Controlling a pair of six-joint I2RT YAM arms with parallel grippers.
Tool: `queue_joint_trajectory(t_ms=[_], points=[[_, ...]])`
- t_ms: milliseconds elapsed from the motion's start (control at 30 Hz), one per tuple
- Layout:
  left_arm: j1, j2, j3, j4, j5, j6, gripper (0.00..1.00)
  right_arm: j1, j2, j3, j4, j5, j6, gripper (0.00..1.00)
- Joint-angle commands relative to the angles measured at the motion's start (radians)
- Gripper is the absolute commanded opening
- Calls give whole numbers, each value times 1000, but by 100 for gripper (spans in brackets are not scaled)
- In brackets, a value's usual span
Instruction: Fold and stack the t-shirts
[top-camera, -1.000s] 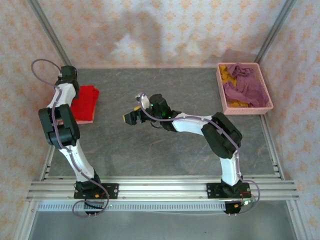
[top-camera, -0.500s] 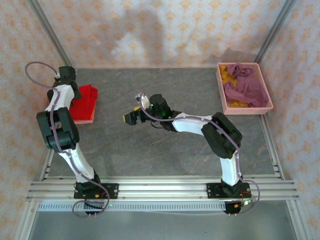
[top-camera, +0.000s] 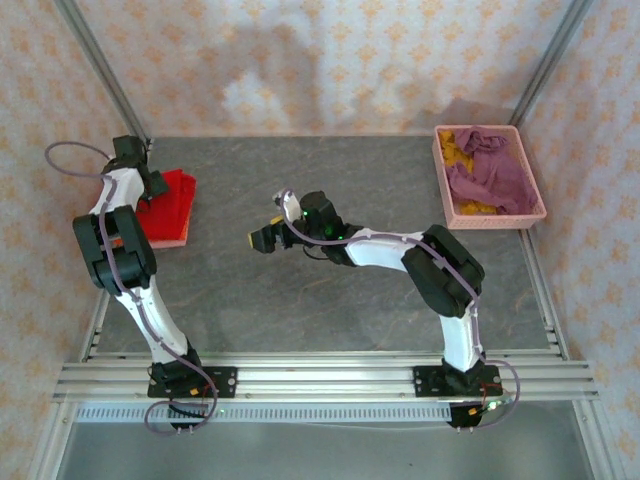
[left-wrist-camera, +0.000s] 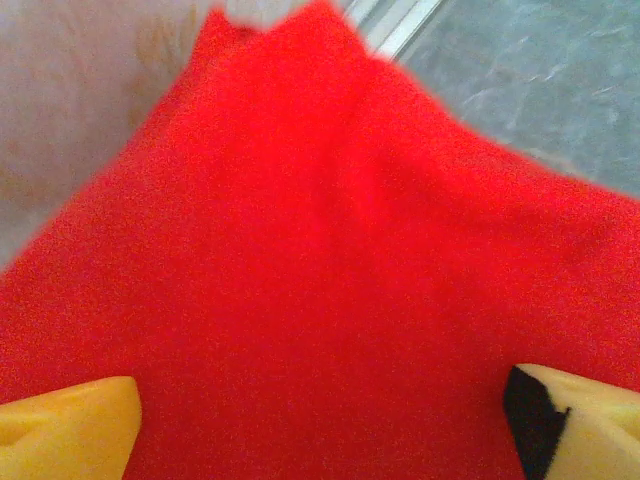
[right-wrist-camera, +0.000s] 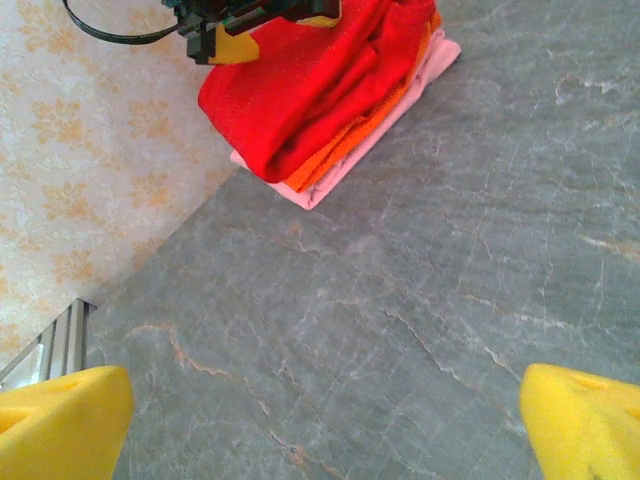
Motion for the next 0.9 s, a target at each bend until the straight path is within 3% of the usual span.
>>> queue_joint_trajectory(t_ms=[0, 233, 467, 600, 733, 867], points=[[18, 5, -19, -34, 58, -65, 100, 1, -38, -10, 51, 8, 5, 99], [17, -44, -104, 46, 122, -68, 100, -8, -60, -14, 51, 22, -1, 99], [-45, -295, -230, 173, 78, -33, 100, -73, -136, -82, 48, 85, -25, 99], [-151, -445, -359, 281, 45, -6, 100, -135, -209, -147, 43, 133, -46, 99], [-324, -591, -535, 419, -29, 64, 100, -209, -311, -236, 31, 205, -83, 99], [-438, -696, -693, 526, -46, 98, 100, -288, -437, -356, 22, 352, -118, 100]])
